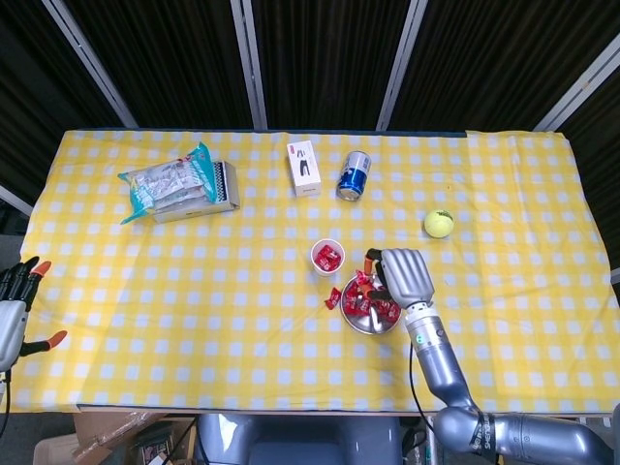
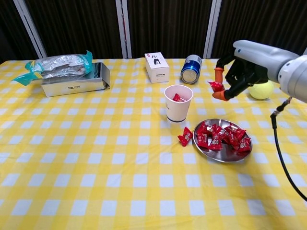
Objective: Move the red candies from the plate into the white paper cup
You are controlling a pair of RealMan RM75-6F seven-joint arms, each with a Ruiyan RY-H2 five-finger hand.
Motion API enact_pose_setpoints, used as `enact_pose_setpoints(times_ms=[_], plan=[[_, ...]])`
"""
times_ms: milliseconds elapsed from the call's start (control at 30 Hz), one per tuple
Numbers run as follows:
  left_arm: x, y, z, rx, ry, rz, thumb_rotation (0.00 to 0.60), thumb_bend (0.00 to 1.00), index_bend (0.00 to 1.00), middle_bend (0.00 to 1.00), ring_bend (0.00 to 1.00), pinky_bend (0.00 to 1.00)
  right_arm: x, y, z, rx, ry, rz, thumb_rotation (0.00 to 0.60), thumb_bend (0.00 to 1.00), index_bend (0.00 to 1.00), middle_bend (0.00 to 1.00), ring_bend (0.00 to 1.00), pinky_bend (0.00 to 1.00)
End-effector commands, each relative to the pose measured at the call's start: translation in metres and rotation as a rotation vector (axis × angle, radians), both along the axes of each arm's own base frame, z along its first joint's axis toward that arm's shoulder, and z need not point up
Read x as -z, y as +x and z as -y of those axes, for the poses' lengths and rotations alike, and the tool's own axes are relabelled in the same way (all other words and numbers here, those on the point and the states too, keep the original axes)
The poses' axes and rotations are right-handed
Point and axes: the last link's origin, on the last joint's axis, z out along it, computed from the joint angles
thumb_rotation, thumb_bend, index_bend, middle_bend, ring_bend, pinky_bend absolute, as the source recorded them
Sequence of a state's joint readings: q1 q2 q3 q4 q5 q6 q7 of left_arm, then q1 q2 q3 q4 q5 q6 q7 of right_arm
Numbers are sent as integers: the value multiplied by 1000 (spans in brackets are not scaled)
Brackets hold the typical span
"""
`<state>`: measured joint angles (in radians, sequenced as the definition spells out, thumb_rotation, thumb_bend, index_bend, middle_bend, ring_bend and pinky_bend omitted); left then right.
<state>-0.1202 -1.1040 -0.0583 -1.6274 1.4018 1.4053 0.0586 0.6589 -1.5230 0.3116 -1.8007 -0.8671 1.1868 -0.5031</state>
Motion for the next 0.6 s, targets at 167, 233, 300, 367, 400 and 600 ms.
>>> enact_pose_setpoints(times_ms=[167,233,300,367,400,600], plan=[[0,0,-1,-1,-2,1,600,63,0,0,0,0,5,22,18,-21,13,-4,600,564,692,865,851,947],[0,0,-1,-2,-4,1,600,63,0,0,0,0,9,26,23,-21,17,-4,600,564,692,865,851,947],[0,-1,-2,-3,-5,1,600,63,0,0,0,0,13,29,28,-21,20,-7,600,564,692,865,851,947],[0,-1,-2,-7,-5,4,600,63,0,0,0,0,18,33,34,-23,22,-12,600,565,692,865,851,947],[0,-1,-2,-9,-6,5,600,63,0,0,0,0,20,34,37,-23,22,-13,600,565,692,865,851,947],[-1,-3,-3,-22,-12,12,600,64,0,0,0,0,31,43,54,-16,19,-17,600,564,672,865,851,947]])
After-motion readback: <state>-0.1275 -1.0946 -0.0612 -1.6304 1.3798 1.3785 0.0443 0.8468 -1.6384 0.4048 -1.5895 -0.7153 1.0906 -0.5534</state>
